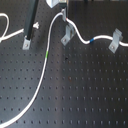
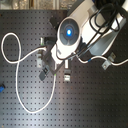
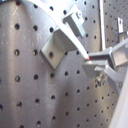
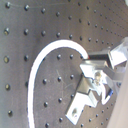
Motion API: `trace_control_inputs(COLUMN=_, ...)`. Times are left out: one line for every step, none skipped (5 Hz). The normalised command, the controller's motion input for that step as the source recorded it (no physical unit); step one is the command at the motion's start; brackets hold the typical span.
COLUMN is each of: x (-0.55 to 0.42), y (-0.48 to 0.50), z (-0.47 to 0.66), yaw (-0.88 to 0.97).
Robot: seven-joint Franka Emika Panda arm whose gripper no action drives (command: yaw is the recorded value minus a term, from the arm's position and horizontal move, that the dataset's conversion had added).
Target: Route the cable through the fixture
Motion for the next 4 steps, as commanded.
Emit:
trace_control_inputs(x=-0.011, y=0.109, z=-0.12, yaw=0.65)
trace_control_inputs(x=0.022, y=0.101, z=-0.03, yaw=0.70)
trace_control_inputs(x=0.128, y=0.054, z=0.00, yaw=0.26)
trace_control_inputs(x=0.047, y=0.082, z=0.14, yaw=0.33)
